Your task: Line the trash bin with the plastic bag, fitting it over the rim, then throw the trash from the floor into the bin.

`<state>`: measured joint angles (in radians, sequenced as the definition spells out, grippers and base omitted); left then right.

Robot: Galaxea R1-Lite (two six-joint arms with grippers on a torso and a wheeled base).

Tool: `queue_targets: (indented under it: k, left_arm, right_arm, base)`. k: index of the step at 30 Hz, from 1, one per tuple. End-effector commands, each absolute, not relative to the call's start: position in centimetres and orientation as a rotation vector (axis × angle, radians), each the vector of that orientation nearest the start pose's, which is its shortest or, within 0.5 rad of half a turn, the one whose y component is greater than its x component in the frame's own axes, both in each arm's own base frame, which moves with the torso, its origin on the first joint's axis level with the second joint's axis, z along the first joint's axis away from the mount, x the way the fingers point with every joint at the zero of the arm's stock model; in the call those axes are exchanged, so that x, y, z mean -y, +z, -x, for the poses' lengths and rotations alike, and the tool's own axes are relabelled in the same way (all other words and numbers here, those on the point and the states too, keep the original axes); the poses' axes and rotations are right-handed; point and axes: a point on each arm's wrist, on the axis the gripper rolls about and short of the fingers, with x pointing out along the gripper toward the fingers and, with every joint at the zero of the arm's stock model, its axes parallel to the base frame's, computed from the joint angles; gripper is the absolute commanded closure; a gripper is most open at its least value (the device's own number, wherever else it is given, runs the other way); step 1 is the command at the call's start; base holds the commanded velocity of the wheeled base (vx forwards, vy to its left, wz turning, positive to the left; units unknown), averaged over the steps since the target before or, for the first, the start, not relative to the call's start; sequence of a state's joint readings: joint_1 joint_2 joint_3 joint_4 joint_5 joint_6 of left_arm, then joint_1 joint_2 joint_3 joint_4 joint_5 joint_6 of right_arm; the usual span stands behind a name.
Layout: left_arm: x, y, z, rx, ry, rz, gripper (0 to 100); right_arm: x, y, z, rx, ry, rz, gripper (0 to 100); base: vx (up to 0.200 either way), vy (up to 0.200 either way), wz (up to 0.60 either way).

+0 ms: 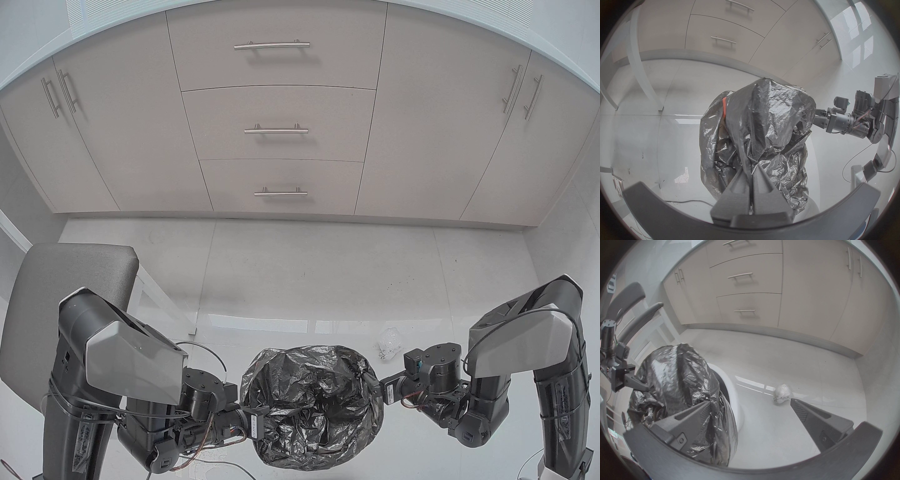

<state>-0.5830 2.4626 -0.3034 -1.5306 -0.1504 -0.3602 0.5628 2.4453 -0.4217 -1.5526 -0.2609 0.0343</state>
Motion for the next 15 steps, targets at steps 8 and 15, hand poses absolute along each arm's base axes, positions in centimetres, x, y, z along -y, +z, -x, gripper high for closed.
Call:
queue_targets:
  k: [8,15]
  left_arm:
    - [15.8,-6.0,-23.3,-0.748,-0.585,0.193,100]
    - [15.8,-6.0,-23.3,-0.747,-0.587,0.190,100]
  right_arm:
    - [-15.1,-4.6,-28.2,-0.414,0.238,0.127,0]
    - [-15.1,-6.0,-28.7,-0.436,0.227,0.131,0]
  base:
    - [0.000,0.000,0.00]
    - [0.000,0.000,0.00]
